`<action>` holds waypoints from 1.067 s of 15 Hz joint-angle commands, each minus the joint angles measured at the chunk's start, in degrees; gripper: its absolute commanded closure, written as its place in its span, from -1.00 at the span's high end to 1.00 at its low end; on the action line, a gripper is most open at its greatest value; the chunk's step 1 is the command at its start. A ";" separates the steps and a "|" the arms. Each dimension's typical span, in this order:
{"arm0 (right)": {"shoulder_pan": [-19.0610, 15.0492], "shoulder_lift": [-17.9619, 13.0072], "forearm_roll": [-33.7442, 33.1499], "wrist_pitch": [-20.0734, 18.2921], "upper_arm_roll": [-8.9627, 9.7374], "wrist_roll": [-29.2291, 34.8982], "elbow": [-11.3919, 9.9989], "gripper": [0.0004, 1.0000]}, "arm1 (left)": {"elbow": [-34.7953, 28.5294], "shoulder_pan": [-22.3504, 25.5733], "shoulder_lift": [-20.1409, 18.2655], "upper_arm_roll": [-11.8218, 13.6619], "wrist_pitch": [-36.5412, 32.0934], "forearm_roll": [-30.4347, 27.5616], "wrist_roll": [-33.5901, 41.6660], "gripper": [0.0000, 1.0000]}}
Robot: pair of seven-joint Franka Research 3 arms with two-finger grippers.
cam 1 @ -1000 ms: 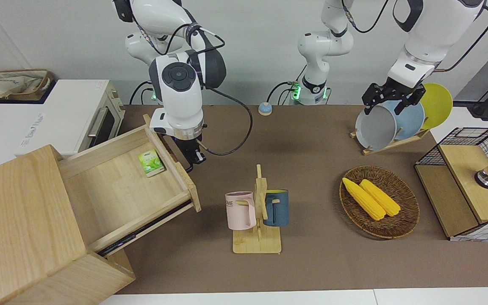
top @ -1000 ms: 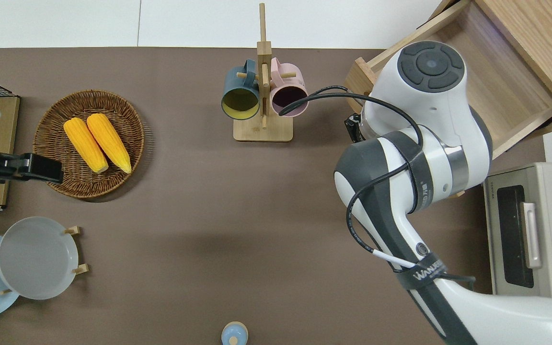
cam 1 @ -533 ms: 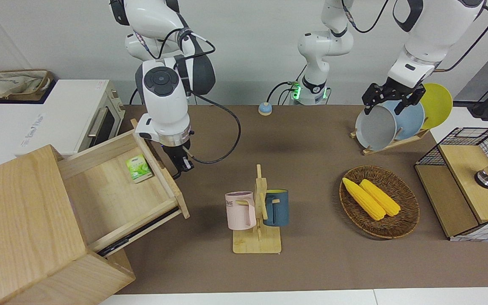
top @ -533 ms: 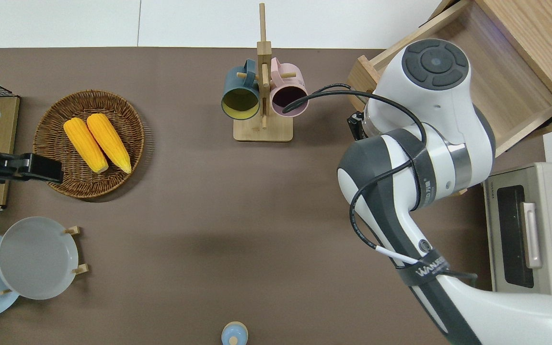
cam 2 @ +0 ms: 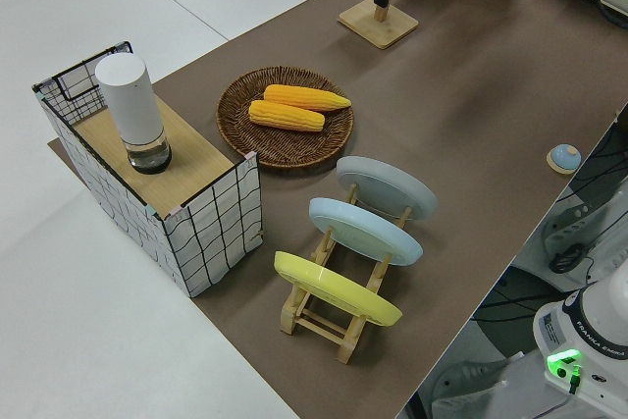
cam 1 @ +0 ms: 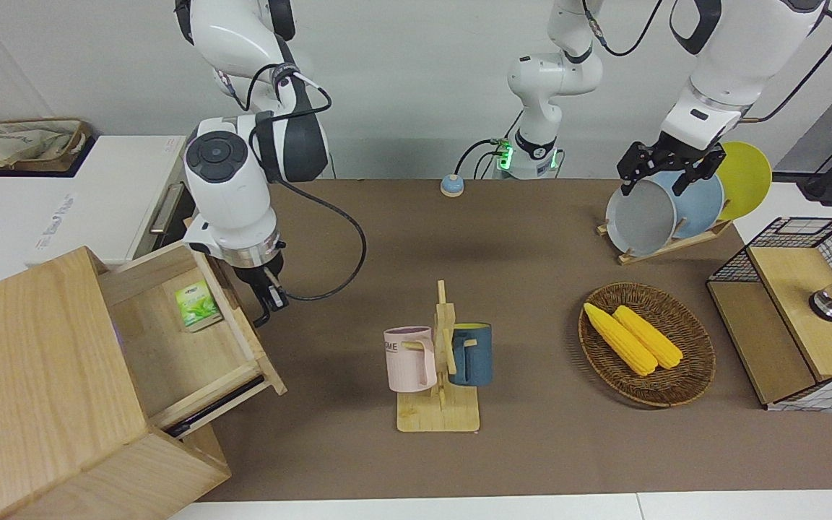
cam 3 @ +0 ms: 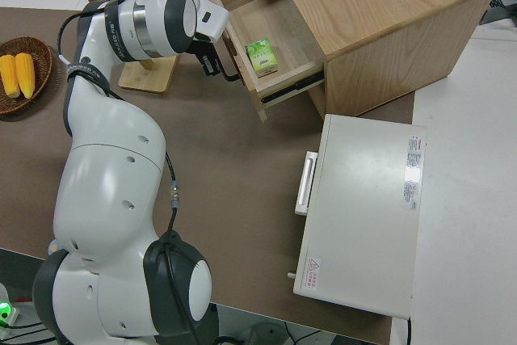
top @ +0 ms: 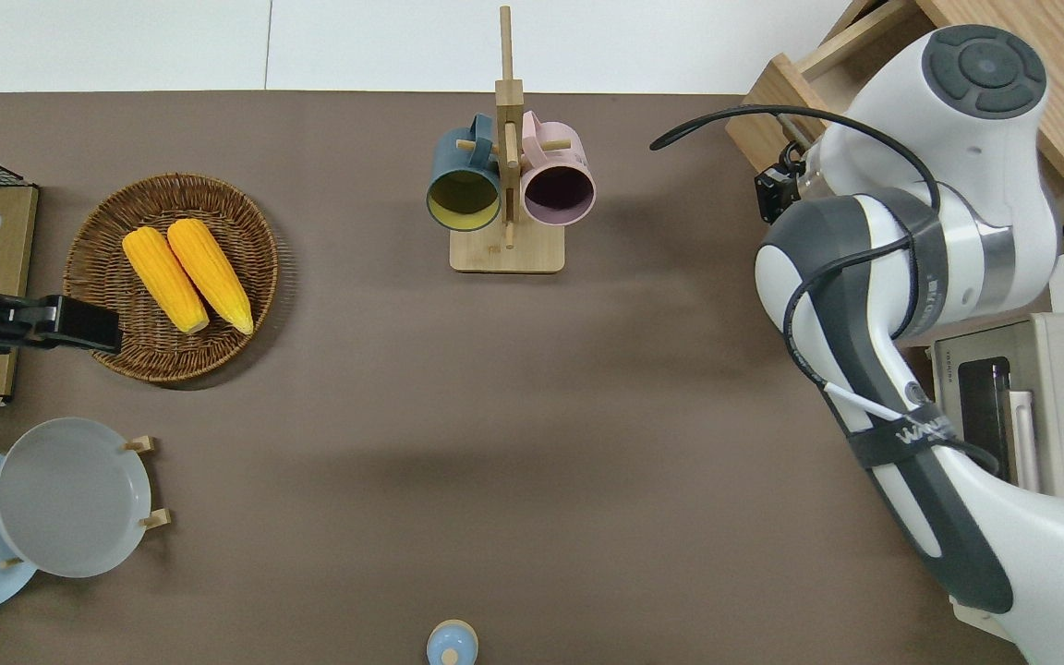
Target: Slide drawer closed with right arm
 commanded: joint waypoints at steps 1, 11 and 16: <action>-3.28 1.27 -0.29 0.72 1.10 -3.67 2.35 -1.00 | 1.40 0.31 0.65 -0.40 -1.13 0.98 0.56 0.99; -13.82 1.97 -0.29 3.44 6.19 -9.64 3.23 -1.00 | 1.49 0.31 0.65 -0.40 -1.13 0.98 0.56 0.99; -19.54 2.24 -0.47 5.81 9.19 -10.09 3.32 -1.00 | 1.49 0.31 0.65 -0.40 -1.13 0.98 0.56 0.99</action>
